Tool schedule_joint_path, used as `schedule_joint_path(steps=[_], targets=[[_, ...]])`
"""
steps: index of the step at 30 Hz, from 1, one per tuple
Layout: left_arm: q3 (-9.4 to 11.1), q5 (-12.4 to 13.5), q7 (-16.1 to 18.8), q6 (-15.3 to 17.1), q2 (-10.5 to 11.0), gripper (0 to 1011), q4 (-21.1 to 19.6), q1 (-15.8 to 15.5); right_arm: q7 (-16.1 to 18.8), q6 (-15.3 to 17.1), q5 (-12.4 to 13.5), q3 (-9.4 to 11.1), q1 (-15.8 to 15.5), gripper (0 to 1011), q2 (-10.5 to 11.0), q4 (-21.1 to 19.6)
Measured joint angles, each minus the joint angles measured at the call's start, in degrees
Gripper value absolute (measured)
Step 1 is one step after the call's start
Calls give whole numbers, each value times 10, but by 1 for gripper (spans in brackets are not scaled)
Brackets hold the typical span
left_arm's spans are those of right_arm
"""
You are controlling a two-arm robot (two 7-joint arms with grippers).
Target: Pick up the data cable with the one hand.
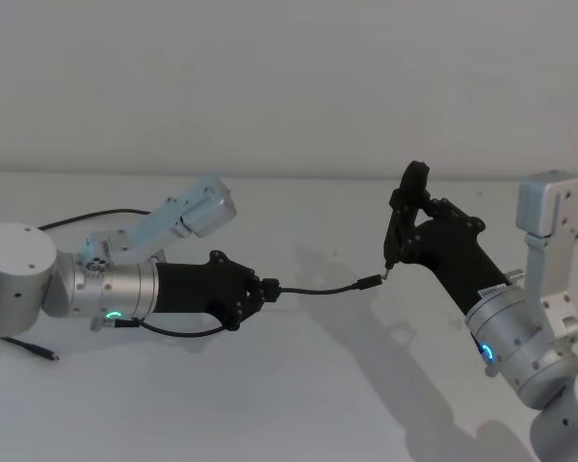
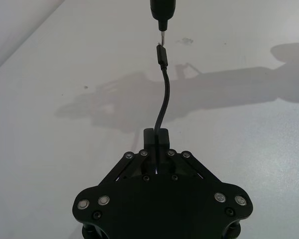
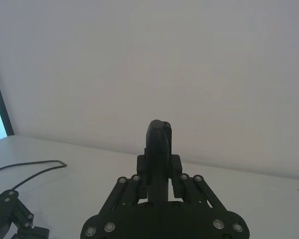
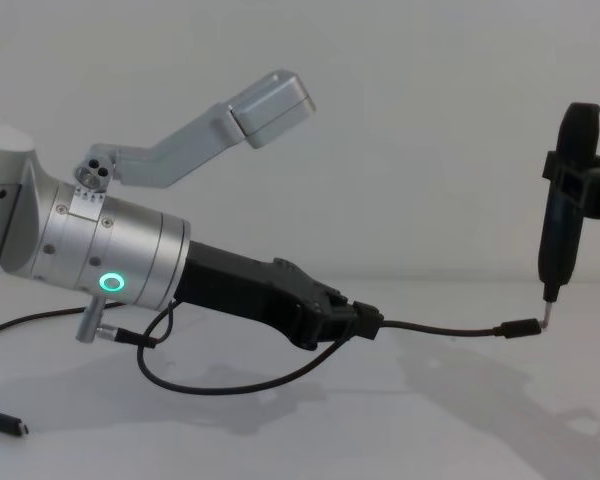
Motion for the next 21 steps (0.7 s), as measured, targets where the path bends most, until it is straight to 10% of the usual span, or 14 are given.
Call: schedule_joint_path(steps=[21], targets=[[0, 0, 0, 0, 0, 36, 0, 0, 6, 5, 3, 4, 0, 275, -4, 3]])
